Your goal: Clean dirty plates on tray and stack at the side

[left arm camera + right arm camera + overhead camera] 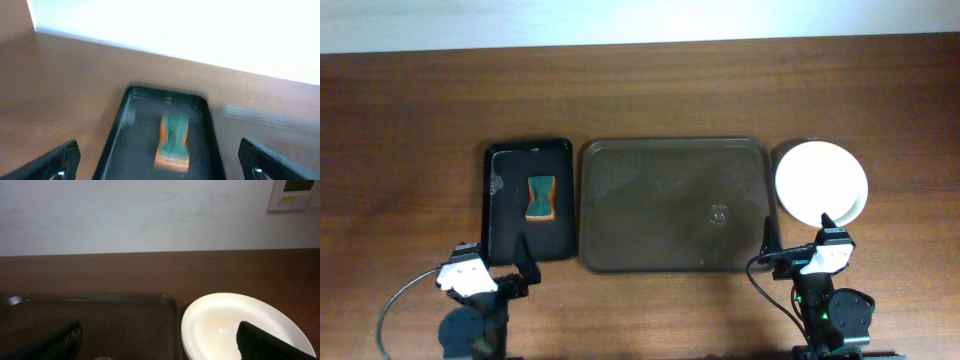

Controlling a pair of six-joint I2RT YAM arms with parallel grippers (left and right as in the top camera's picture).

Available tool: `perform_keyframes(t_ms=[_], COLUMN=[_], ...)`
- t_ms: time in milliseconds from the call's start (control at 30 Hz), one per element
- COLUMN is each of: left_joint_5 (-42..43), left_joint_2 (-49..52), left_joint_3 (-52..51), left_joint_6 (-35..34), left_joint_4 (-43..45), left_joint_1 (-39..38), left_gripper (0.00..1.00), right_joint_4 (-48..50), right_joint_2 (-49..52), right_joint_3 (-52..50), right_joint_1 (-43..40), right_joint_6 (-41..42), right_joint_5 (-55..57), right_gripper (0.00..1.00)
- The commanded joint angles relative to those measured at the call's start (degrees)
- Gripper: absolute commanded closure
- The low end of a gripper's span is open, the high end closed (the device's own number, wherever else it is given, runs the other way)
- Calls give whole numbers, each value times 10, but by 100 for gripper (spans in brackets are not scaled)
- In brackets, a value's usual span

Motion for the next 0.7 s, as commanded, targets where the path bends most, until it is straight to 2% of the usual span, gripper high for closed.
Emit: perform_keyframes(t_ms=[0,33,133,667], left_joint_5=[42,54,61,61], left_joint_2=[-15,-15,-16,-15], left_joint_3=[-78,-105,-111,-111], left_joint_6=[80,94,112,112], left_joint_4=[148,200,163,163], left_joint_1=[-3,-3,-12,-13], left_gripper=[1,1,0,1], right_joint_4=[-2,-2,-2,-2], right_joint_2=[-3,-3,-3,-3], right_joint_3=[-3,-3,-3,-3], right_joint_1=[2,2,2,2], right_joint_6=[0,0,0,0], right_joint_5=[-8,-8,-8,-8], right_gripper=[1,1,1,2])
